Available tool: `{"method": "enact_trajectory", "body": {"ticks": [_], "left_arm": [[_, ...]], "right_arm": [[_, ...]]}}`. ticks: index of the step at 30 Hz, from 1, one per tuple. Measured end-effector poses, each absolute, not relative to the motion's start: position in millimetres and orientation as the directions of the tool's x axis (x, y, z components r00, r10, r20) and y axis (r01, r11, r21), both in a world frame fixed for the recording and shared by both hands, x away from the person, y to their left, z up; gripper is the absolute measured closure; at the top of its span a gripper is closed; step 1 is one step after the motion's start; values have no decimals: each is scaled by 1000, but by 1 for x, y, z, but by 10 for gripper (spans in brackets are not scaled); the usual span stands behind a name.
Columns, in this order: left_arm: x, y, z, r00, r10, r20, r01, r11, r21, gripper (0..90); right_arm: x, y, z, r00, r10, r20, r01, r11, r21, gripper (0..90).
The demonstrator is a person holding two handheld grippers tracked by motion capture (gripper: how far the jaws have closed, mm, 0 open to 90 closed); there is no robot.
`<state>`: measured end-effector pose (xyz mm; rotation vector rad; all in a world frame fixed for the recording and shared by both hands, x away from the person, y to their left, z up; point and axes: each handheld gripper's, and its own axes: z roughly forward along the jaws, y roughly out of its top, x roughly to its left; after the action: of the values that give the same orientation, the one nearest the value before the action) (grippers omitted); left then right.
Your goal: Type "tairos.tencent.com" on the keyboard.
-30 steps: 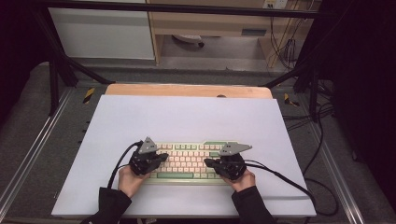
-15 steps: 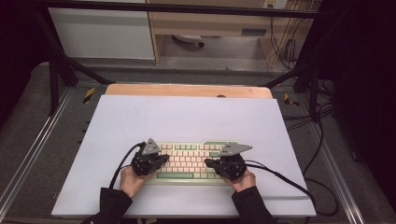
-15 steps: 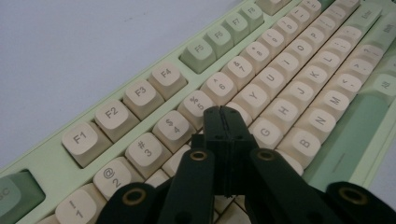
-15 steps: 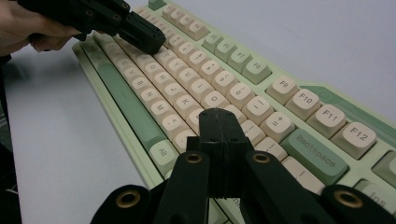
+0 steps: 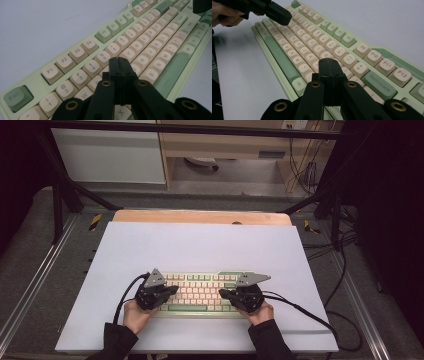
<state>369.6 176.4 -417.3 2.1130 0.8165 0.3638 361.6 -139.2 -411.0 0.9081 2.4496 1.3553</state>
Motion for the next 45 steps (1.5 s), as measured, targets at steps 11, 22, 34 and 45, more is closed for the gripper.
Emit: {"method": "enact_trajectory", "body": {"ticks": [11,22,34,45], "left_arm": [[363,198,-417,730,682,-38,439,-426,791,900],[356,214,-417,719,694,-51,449,-406,796,900],[352,224,-420,712,699,-65,457,-392,798,900],[352,226,-420,712,698,-69,457,-387,801,900]], "right_arm": [[364,-138,-410,-788,601,129,420,374,827,900],[369,-128,-411,-784,605,135,428,370,824,900],[379,-108,-416,-784,610,119,429,391,814,900],[389,-93,-427,-780,618,99,441,430,788,900]]}}
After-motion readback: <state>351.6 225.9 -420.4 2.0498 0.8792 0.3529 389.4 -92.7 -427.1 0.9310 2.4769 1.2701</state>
